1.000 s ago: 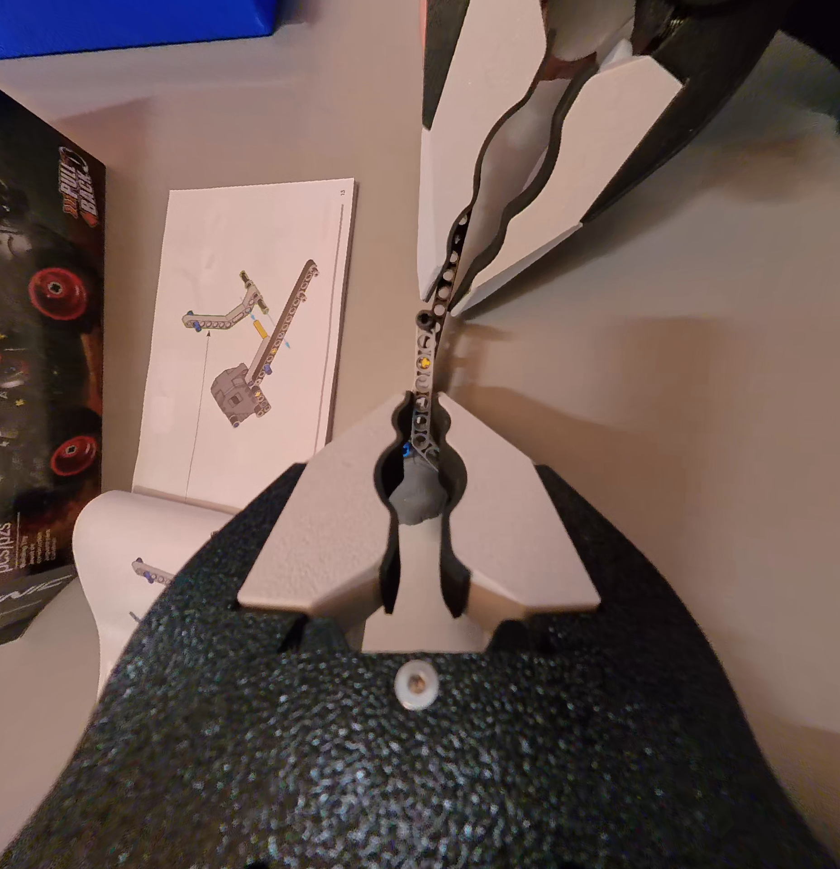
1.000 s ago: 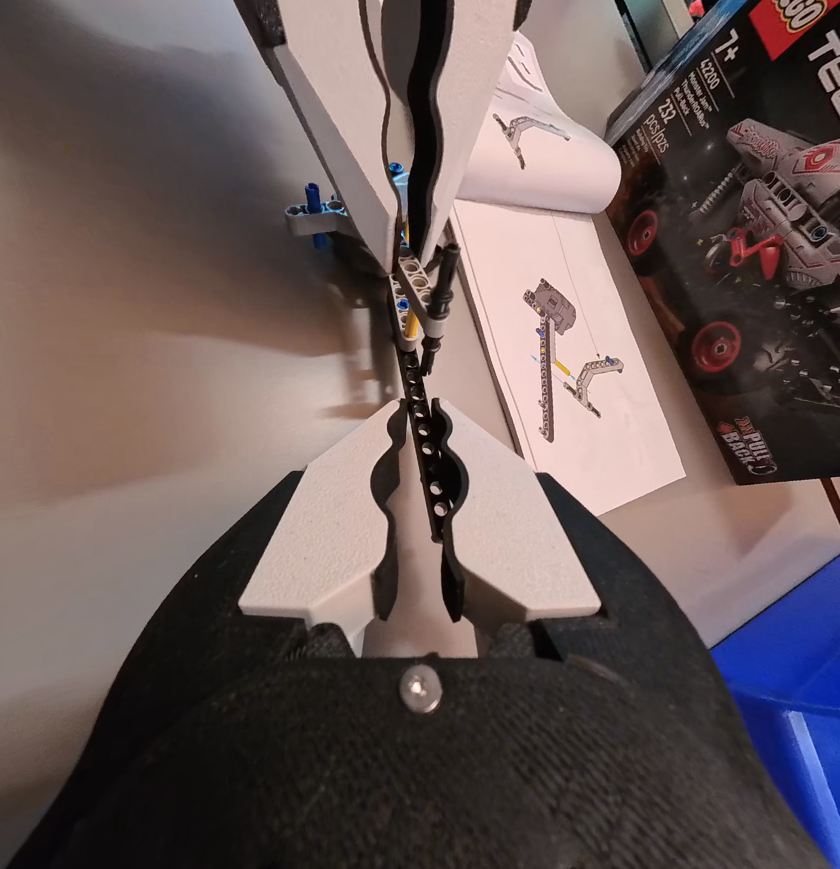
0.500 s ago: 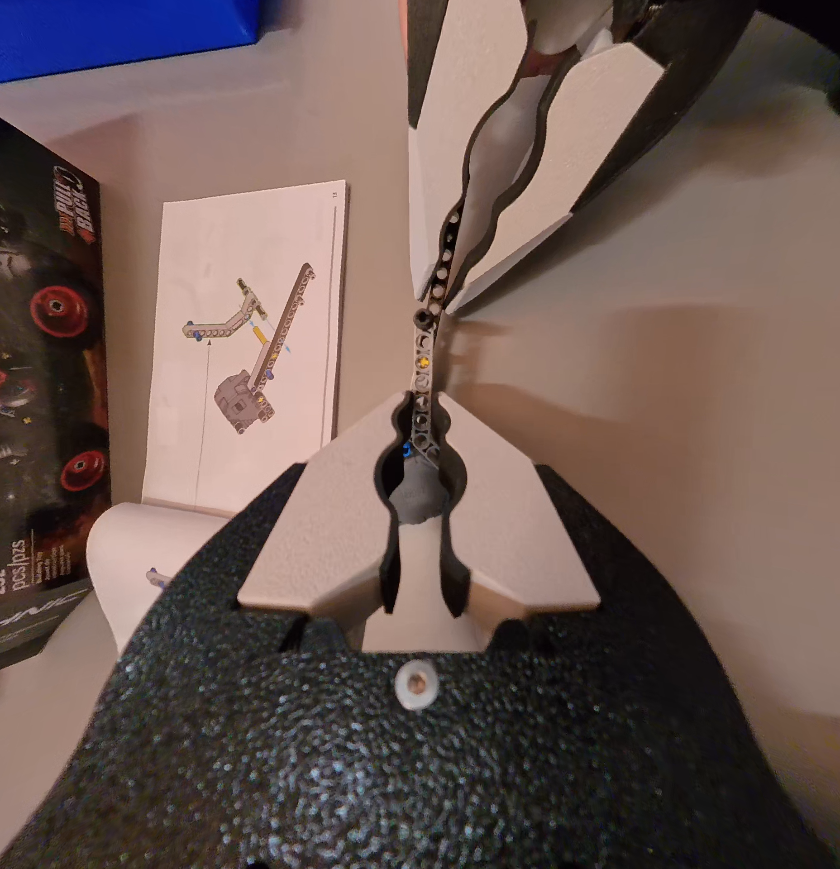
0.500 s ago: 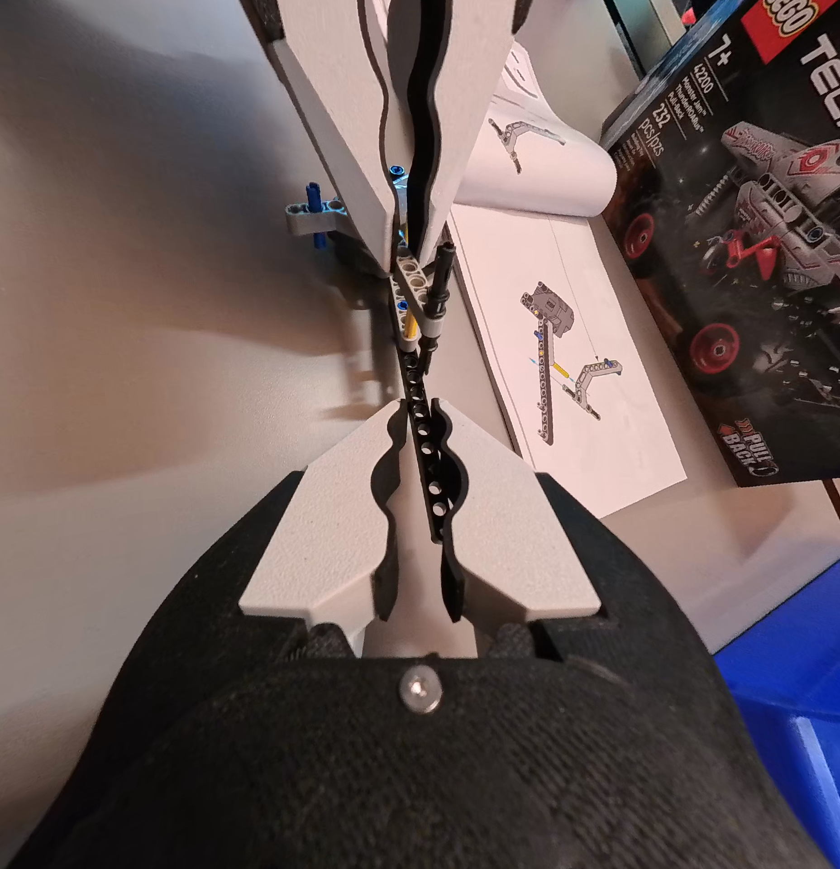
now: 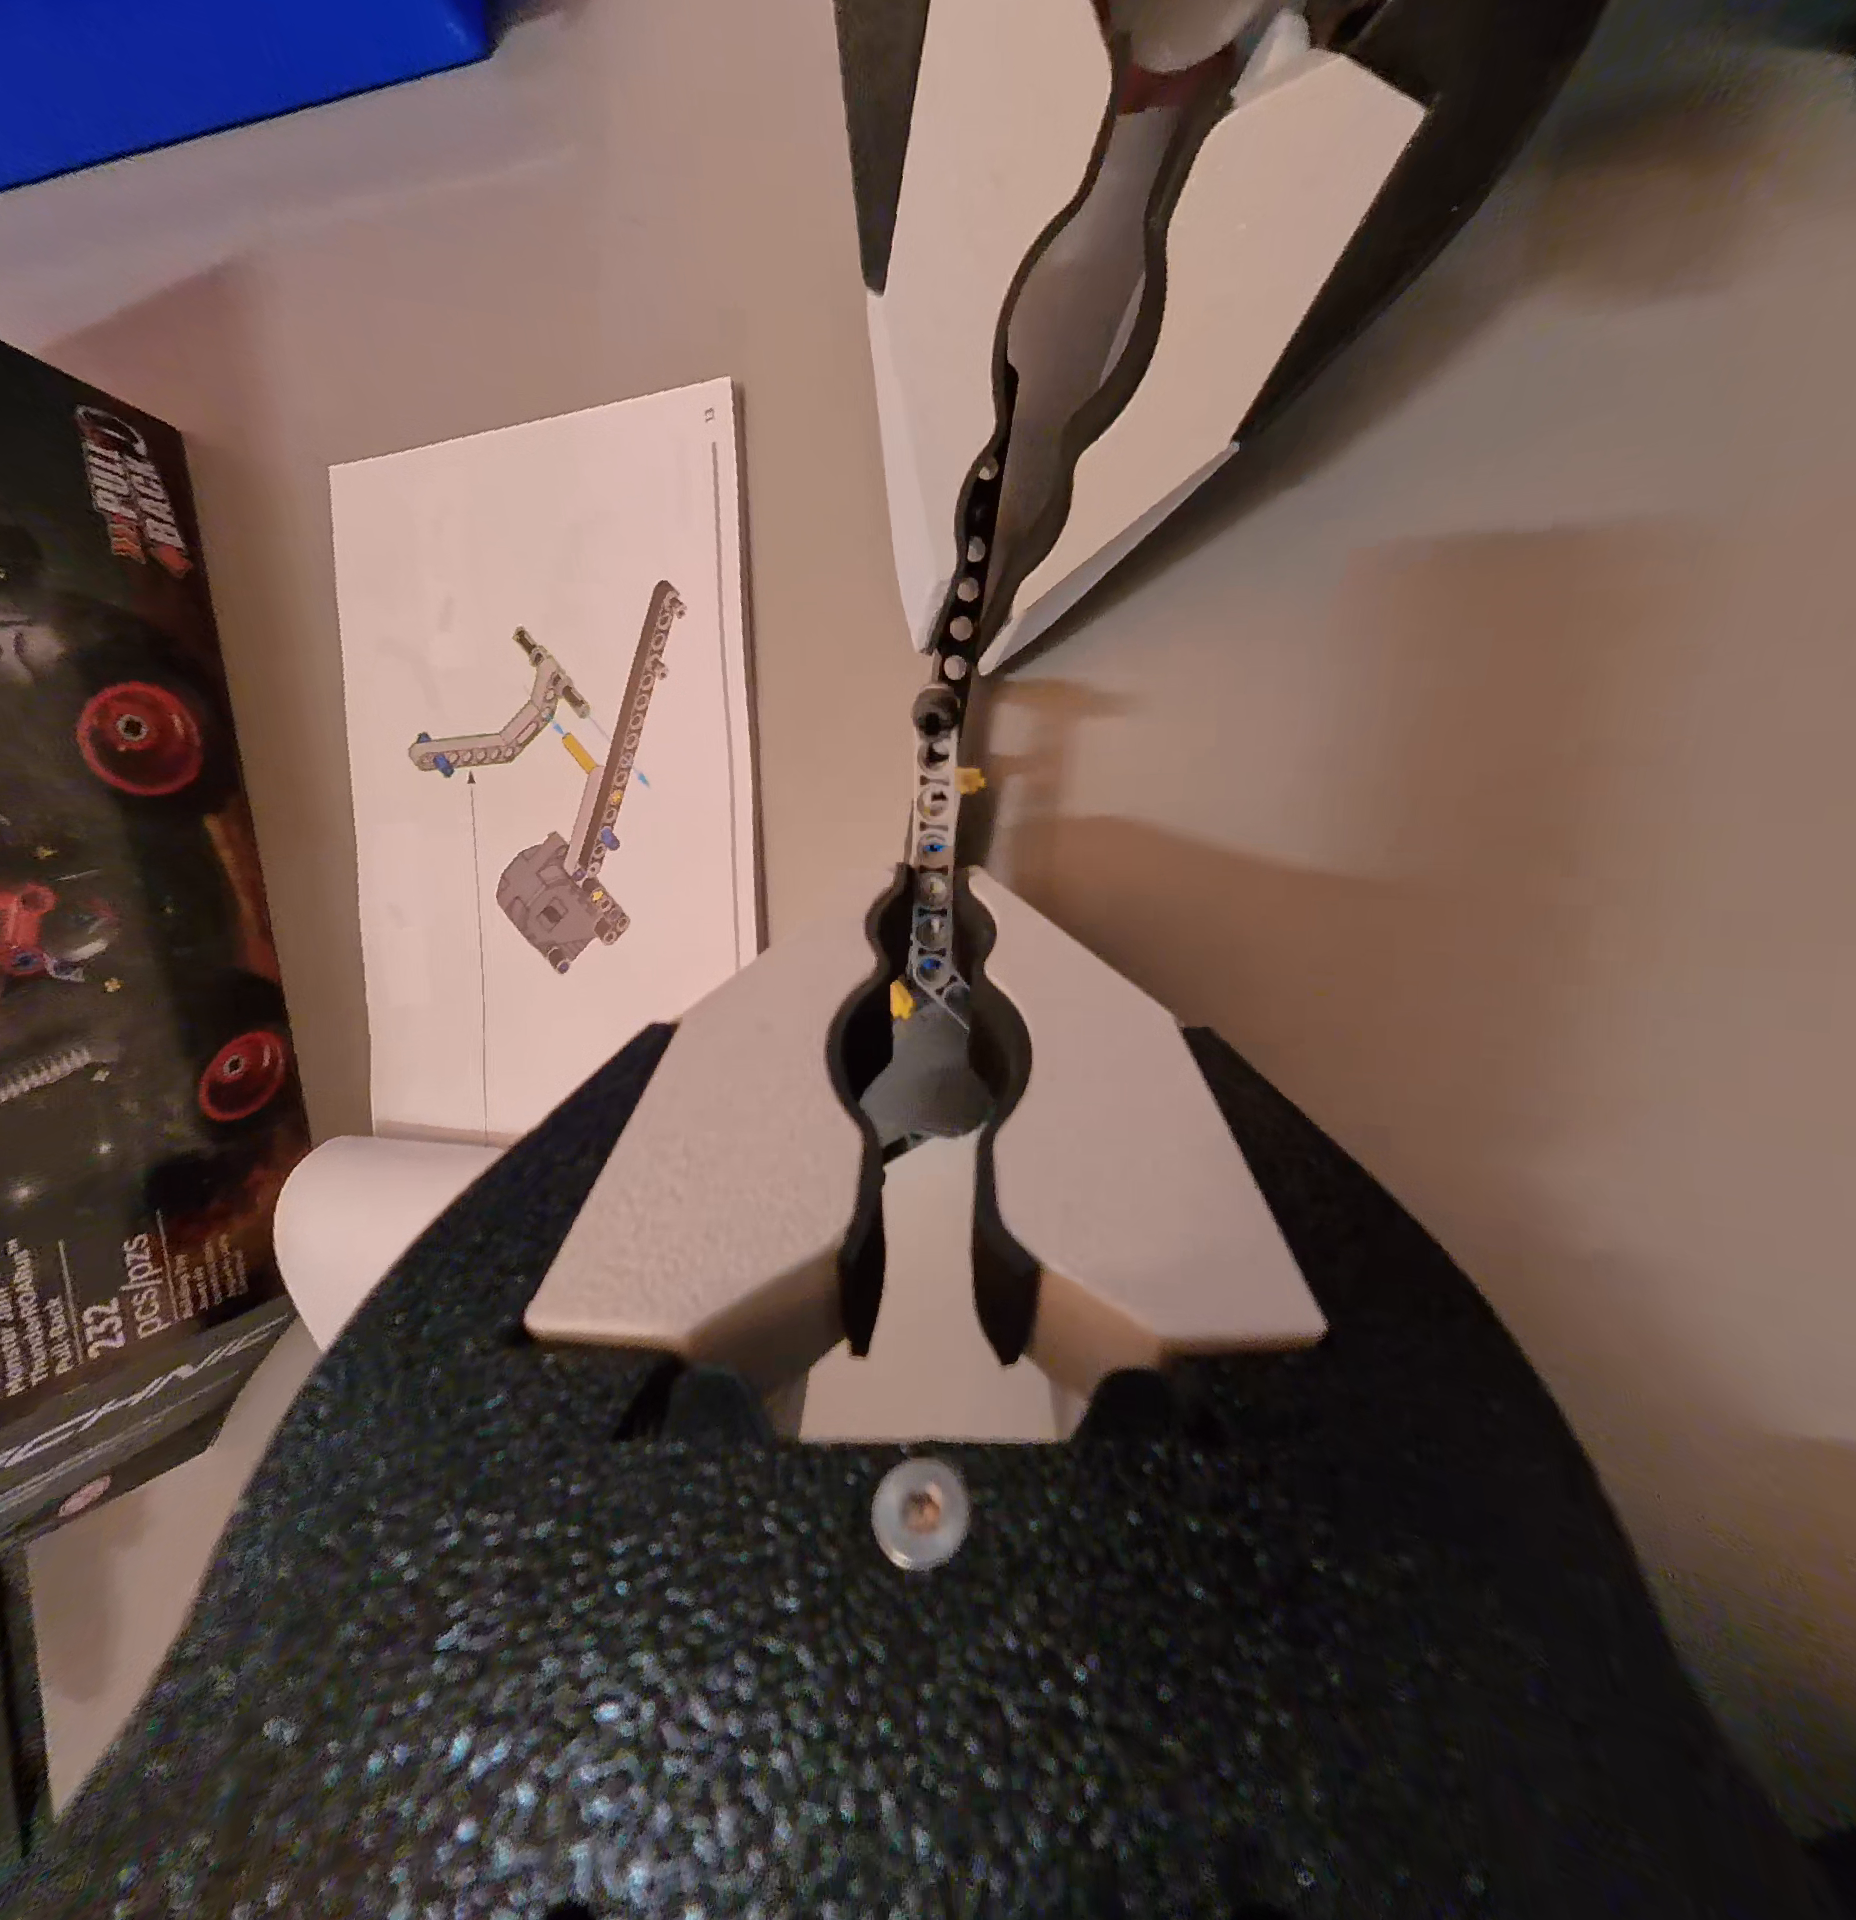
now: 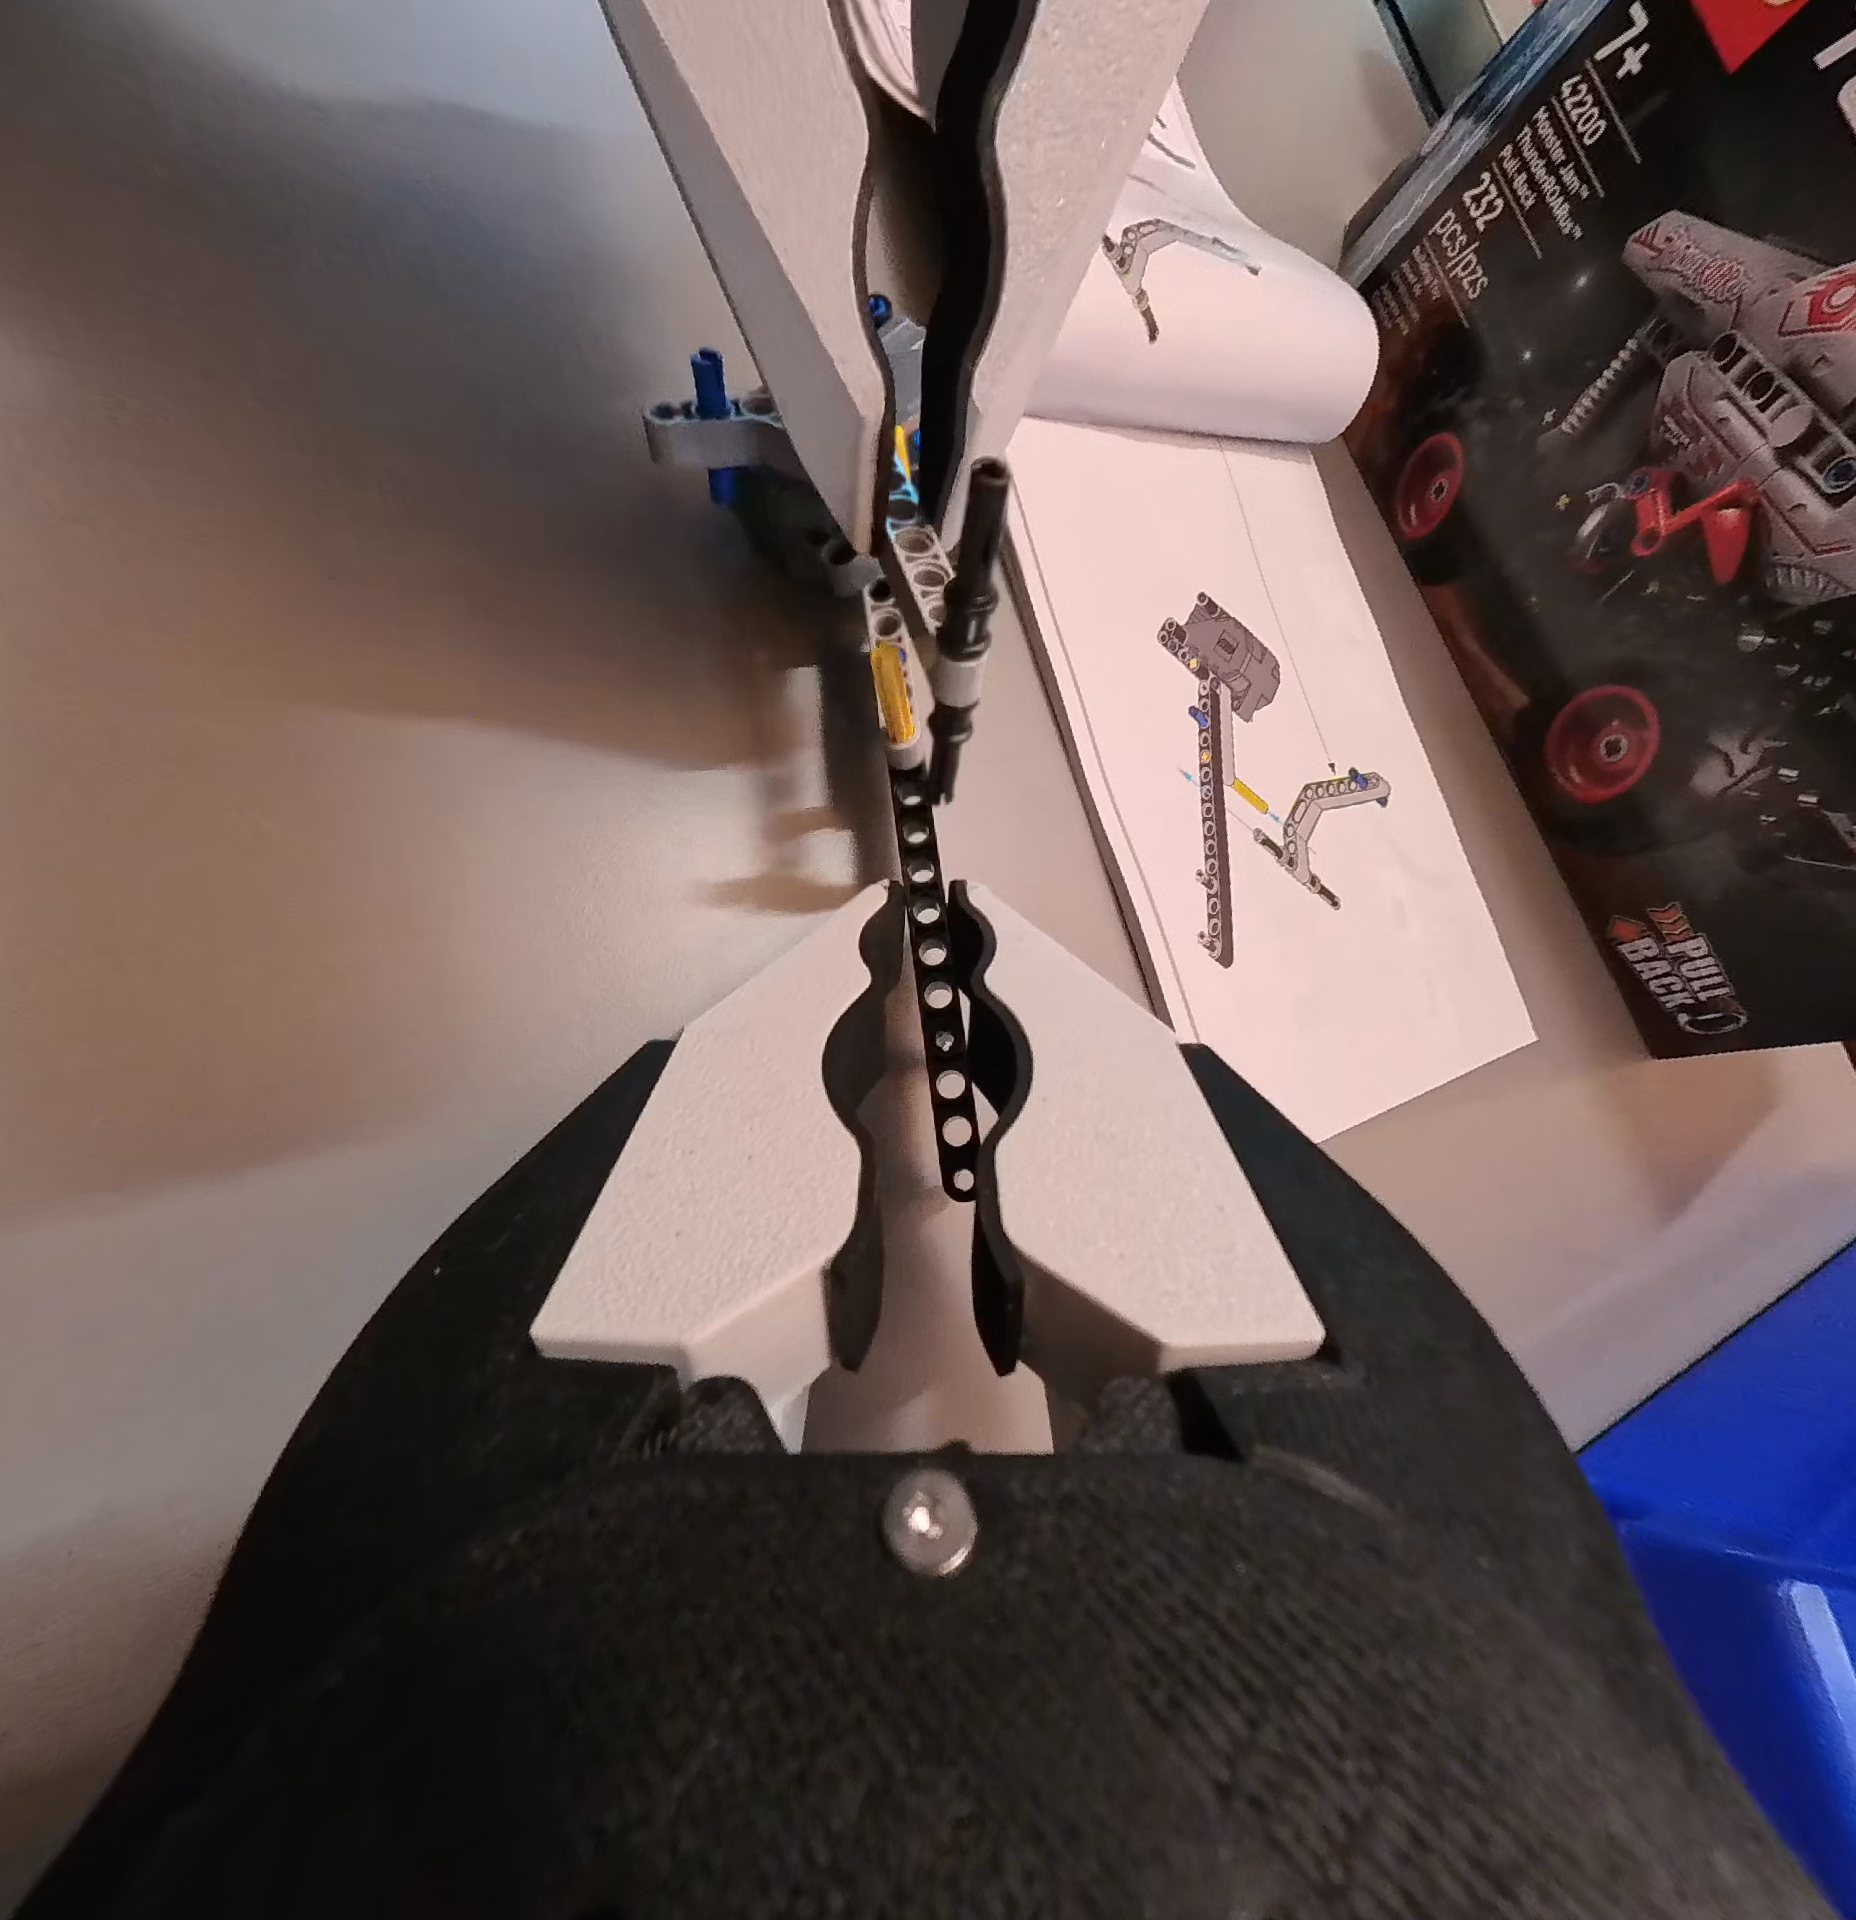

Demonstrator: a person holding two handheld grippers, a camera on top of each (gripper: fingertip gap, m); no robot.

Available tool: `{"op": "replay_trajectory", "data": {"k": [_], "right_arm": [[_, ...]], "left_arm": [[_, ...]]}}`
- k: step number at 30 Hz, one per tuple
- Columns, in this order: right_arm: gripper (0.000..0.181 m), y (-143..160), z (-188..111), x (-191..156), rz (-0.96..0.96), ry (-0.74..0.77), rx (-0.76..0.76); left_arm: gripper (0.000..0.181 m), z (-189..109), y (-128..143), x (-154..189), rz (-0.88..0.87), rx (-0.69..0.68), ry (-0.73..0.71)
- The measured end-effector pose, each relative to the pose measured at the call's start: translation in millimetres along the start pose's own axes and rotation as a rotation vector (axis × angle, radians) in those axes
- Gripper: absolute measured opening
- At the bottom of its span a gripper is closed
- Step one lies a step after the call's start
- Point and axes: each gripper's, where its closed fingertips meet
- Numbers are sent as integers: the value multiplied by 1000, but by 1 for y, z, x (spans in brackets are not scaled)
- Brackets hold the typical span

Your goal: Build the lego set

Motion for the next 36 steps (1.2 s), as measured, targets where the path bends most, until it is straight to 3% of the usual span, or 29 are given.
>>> {"op": "replay_trajectory", "data": {"k": [28, 32, 36], "right_arm": [[5, 0, 0, 2, 12, 10, 12], [21, 0, -9, 8, 9, 42, -7], [28, -26, -26, 15, 17, 83, 118]], "left_arm": [[5, 1, -6, -4, 15, 14, -8], [5, -1, -8, -1, 46, -15, -3], [5, 1, -8, -2, 61, -41, -13]]}}
Point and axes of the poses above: each gripper's, where its closed fingertips meet, z out along the fingers, y out of its underside, x = y × z across the jaws, and after that the axes turned 3 degrees about y, right-handed
